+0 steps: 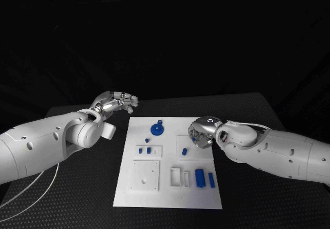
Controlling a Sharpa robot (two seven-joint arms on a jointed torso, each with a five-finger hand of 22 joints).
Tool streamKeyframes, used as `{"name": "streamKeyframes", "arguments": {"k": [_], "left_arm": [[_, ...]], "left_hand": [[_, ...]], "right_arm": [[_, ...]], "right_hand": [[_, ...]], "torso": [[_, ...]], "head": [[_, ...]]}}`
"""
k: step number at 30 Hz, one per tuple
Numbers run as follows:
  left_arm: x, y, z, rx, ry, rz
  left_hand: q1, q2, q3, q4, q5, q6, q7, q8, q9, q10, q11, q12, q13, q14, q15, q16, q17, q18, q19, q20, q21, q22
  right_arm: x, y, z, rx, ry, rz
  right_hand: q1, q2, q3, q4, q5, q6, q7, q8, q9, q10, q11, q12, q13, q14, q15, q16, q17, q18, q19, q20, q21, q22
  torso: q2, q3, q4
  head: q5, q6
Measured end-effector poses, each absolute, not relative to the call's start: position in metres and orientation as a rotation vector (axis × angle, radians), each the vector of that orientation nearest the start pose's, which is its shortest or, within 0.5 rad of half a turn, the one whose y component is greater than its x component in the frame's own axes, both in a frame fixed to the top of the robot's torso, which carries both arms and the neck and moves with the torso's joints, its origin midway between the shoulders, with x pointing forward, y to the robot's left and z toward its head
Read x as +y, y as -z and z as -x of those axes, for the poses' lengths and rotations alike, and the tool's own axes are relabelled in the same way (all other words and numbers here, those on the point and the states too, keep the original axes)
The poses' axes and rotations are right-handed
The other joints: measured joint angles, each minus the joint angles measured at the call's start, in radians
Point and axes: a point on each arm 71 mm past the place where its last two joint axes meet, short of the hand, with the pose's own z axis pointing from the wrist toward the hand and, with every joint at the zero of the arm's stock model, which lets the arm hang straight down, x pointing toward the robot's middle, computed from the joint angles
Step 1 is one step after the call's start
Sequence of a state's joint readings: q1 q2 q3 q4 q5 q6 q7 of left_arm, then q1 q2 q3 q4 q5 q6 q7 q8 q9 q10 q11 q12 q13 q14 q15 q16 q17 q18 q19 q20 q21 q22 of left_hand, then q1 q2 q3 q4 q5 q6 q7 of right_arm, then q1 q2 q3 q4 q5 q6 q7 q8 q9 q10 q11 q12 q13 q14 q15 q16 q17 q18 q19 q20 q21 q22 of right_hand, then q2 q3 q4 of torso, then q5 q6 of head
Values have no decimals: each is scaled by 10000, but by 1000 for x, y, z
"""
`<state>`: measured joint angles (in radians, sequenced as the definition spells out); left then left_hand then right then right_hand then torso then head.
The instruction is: Assemble the parts on the task board
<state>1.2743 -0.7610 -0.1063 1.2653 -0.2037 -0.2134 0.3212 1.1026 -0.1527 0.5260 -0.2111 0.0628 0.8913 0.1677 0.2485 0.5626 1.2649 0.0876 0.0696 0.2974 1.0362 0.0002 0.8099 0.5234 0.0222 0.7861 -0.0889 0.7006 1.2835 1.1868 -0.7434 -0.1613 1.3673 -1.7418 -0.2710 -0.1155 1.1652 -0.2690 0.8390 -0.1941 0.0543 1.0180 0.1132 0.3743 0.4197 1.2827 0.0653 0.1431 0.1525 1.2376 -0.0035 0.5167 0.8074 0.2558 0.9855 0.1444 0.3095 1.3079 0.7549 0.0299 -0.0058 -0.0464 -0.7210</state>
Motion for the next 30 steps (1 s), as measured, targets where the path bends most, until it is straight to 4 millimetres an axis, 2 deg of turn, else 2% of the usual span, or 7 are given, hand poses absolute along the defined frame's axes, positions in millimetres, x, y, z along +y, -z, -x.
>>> {"name": "streamKeyframes", "arguments": {"k": [5,11,15,18,22,29,30], "left_arm": [[240,180,-537,15288,13543,8904],[240,180,-537,15290,13543,8904],[240,180,-537,15292,13541,8906],[240,180,-537,15294,13540,8907],[240,180,-537,15297,13536,8910],[240,180,-537,15306,13534,8915],[240,180,-537,15308,13531,8917]], "left_hand": [[0,0,0,0,0,0,0,0,-6,0,0,0,1,0,0,0,-1,0,0,0,0,9],[0,0,0,0,0,-70,0,1,-5,0,0,0,1,0,0,0,9,-1,0,0,0,8],[0,0,0,0,0,-70,0,1,-5,0,0,0,1,36,36,0,9,-2,0,0,0,8],[0,0,0,0,0,-70,0,2,-5,0,0,0,1,36,36,0,8,-2,0,0,0,7],[0,0,0,0,0,-70,0,2,-4,-20,20,0,1,36,36,0,17,-2,0,0,0,16],[0,0,0,0,0,-70,0,2,-4,-37,37,0,1,36,36,0,17,-13,0,0,0,16],[0,0,0,0,0,-70,0,2,-4,-37,37,0,1,36,36,0,16,-13,0,0,0,16]], "right_arm": [[-191,244,-490,17148,-4206,4885],[-189,244,-491,17098,-4080,4948],[-188,244,-490,17079,-4000,4945],[-189,244,-490,17070,-3989,4923],[-189,245,-490,17055,-3973,4862],[-190,245,-490,16982,-3956,4759],[-190,244,-489,16937,-3975,4740]], "right_hand": [[178,280,55,108,0,341,-155,231,134,105,105,0,0,115,-114,120,120,0,87,-86,39,0],[198,299,140,22,0,467,-248,292,248,254,-5,0,14,205,-195,274,252,-1,237,-161,136,-1],[208,308,189,72,-1,483,-230,323,276,256,-7,0,61,153,-224,274,279,-1,237,-161,136,-1],[84,184,207,89,0,277,-109,207,293,234,13,0,90,-79,-110,273,277,-1,83,-85,136,-2],[11,-160,37,-80,0,-154,103,-103,162,169,-51,0,90,-542,120,71,195,-1,-340,-22,56,-2],[64,-234,-130,-483,0,-349,191,-212,104,-104,-247,0,89,-863,294,10,166,0,-662,55,41,-3],[64,-234,-124,-489,0,-356,195,-213,102,-564,8,-173,88,-875,306,10,166,-1,-687,60,41,-4]], "torso": [[-1,0,6],[-1,4,3],[-1,4,-7],[-1,4,-7],[-3,4,-8],[-4,5,-10],[-4,5,-10]], "head": [[-2,0],[-6,1],[6,-9],[7,-12],[10,-1],[16,7],[17,7]]}}
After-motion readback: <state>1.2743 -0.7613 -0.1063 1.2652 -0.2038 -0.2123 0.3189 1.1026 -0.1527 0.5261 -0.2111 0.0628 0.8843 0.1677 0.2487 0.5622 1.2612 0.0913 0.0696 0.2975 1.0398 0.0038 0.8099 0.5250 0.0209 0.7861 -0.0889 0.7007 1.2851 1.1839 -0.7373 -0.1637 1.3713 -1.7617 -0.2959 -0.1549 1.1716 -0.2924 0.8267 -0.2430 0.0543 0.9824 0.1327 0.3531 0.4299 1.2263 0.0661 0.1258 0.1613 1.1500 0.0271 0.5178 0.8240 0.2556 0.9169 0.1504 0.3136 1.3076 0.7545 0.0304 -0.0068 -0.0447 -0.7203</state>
